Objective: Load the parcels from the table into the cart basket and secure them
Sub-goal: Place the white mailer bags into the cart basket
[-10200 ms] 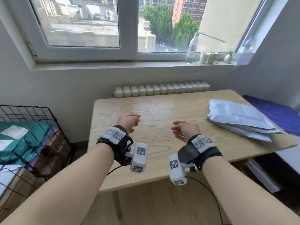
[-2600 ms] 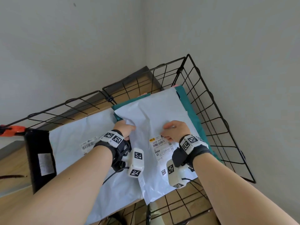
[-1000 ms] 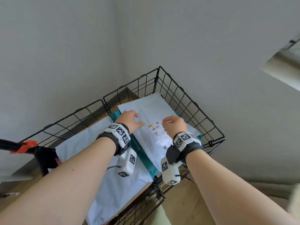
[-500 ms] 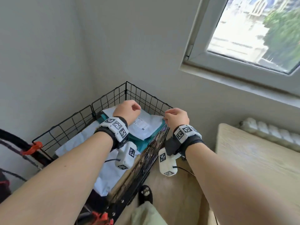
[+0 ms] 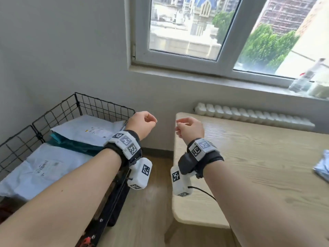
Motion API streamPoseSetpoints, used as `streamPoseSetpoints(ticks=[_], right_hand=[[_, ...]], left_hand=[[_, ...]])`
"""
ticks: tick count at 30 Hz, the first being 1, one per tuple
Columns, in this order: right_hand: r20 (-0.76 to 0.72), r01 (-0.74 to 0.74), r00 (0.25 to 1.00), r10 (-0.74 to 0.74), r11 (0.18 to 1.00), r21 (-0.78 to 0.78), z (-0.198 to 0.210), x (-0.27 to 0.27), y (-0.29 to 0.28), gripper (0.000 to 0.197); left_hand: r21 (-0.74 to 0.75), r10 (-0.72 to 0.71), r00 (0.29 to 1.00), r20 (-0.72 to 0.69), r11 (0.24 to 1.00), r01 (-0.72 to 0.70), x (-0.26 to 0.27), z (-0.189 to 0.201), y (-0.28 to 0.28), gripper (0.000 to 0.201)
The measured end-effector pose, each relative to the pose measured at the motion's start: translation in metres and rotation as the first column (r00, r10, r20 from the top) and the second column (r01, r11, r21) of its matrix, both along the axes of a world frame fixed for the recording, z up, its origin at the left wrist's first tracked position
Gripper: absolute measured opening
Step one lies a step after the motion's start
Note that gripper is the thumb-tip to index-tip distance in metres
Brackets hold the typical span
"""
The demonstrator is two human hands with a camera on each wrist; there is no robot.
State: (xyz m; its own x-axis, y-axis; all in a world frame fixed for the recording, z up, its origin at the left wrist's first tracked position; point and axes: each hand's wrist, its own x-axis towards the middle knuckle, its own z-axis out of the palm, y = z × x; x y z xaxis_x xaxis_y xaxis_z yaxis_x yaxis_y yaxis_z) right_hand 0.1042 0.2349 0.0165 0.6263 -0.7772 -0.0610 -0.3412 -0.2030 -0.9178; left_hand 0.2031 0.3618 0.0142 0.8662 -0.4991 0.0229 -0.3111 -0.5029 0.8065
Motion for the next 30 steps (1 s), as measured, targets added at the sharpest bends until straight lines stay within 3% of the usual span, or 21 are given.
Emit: streamPoseSetpoints(ticks=[6, 12, 18, 24, 30], right_hand=[[0.036, 0.169, 0.985, -0.169, 0.986, -0.007, 0.014, -0.114, -0.082, 0.018], [0.052, 0.337, 0.941, -0.335, 0.942, -0.018, 0.015, -0.254, -0.185, 0.012], [0.050, 0.462, 0.886, -0.461, 0.887, -0.011, 0.015, -0.378, -0.288, 0.021], [0.015, 0.530, 0.848, -0.530, 0.848, -0.003, 0.004, -0.452, -0.361, 0.020], [-0.015, 0.576, 0.817, -0.576, 0.816, 0.042, -0.018, -0.481, -0.435, 0.016]], left_hand=[[-0.049, -0.145, 0.988, -0.050, 0.989, 0.143, -0.093, 0.012, -0.104, 0.008], [-0.083, -0.327, 0.940, -0.096, 0.944, 0.320, -0.222, 0.009, -0.223, 0.008], [-0.092, -0.420, 0.902, -0.101, 0.906, 0.412, -0.325, 0.008, -0.327, 0.008], [-0.069, -0.441, 0.889, -0.121, 0.897, 0.436, -0.379, -0.002, -0.398, 0.011], [-0.023, -0.456, 0.879, -0.137, 0.889, 0.457, -0.389, -0.013, -0.473, 0.010]])
